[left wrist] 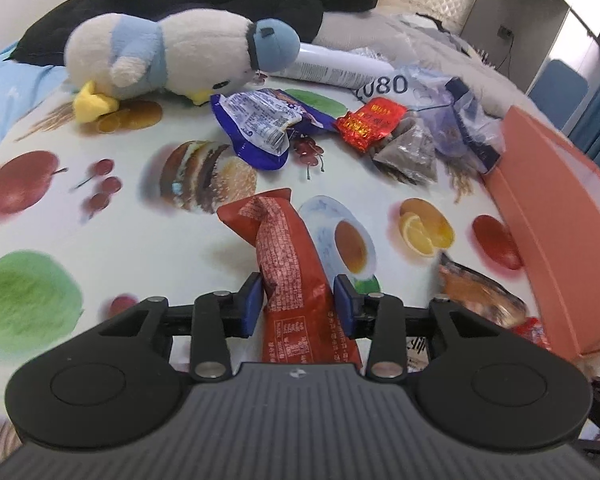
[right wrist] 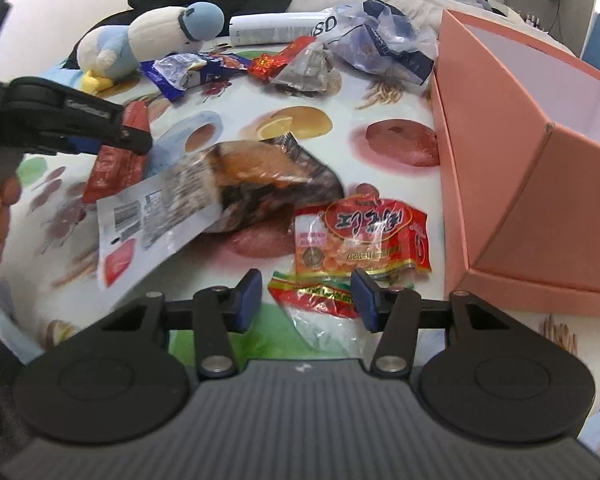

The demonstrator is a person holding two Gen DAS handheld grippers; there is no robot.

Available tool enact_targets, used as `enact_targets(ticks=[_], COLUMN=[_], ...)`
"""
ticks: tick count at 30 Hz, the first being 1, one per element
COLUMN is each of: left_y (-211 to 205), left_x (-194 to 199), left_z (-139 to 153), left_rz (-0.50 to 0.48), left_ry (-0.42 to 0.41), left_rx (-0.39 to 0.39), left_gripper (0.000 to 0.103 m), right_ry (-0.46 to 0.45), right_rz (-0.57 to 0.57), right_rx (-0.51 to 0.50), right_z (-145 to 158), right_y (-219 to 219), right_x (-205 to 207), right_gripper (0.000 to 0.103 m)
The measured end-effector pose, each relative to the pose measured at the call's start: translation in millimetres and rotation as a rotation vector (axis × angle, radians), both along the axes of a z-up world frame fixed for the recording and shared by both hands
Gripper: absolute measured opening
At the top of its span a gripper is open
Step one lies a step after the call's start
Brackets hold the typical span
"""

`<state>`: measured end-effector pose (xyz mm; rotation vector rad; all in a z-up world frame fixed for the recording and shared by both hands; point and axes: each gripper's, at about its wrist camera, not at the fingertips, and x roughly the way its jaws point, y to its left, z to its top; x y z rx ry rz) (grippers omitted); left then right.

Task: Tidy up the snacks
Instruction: 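Grasp the red-and-yellow pack with the right tool while the left holds the sausage pack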

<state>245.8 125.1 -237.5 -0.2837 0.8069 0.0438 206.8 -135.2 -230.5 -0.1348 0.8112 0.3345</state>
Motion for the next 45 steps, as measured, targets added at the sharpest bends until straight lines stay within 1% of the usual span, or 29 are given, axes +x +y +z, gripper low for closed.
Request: enact_targets(ticks=[3,9,12,16,18,20,22,24,27,30,34,35,37,39,40,43,45], left_y=[-2,-7,-15,-27,-31,-33,-35,-36,-38,-42,-47,-48,-50,-52,-53,-55,-57], left_x=[-24,-68,-87,-104,-109,-112,-114,-115,-117,-118,-118,-118,-118,-118,-118,-119,-119], left_z=[12,36,45,51,52,52,52,52,53,53,54,54,53,53,52,53,54], left_rz=[0.001,0.004,-0.02,-0.049,-0.057,-0.06,-0.059,-0.059,-0.056,-0.057,-0.063,-0.065,-0.07,-0.071,-0.07,-0.067,-0.067], left_ry=[-0.024,-0.059,-0.069,-0.077,-0.076,-0.074,-0.071,-0.07,-0.069,-0.069,-0.065,-0.063,-0.058,-0.053,-0.049,-0.046,-0.045], left_rx=[0.014,-0.021,-0.038,-0.029,-0.029,-0.032,-0.032,-0.033,-0.04,-0.044,-0.046,-0.046,-0.044,-0.043,-0.042,-0.045,-0.047], left_gripper=[0.043,0.043,0.043,0.043,0.043,0.043,0.043,0.043,0.043,0.043,0.043,0.043,0.043,0.043,0.043,0.043,0.043], right_ry=[0.002,0.012,0.017,0.002,-0.02,-0.059,-0.096,-0.104,-0.107,-0.113,-0.061,-0.036,-0.055,-0.063,-0.066,-0.055,-0.059], right_rz=[0.006,0.025,0.046,0.062,0.049,0.027,0.008,-0.021,-0.058,-0.067,-0.066,-0.061,-0.064,-0.041,-0.022,-0.011,-0.004], right_rx=[0.009,0.012,0.002,-0.001,0.003,-0.003,-0.01,-0.02,0.001,-0.01,0.007,0.015,0.041,0.029,0.026,0.021,0.005], right_z=[-1,1,2,6,11,17,21,21,20,14,0,-5,-9,-12,-11,-8,-6], right_y=[0,-1,-2,-6,-9,-12,-14,-16,-20,-18,-15,-15,-18,-16,-14,-10,-6], right_x=[-6,-20,-31,-45,-51,-56,-56,-49,-38,-29,-17,-15,-15,-14,-14,-10,-10], right_gripper=[0.051,0.051,0.051,0.051,0.055,0.076,0.084,0.084,0.084,0.084,0.084,0.086,0.085,0.077,0.07,0.056,0.052])
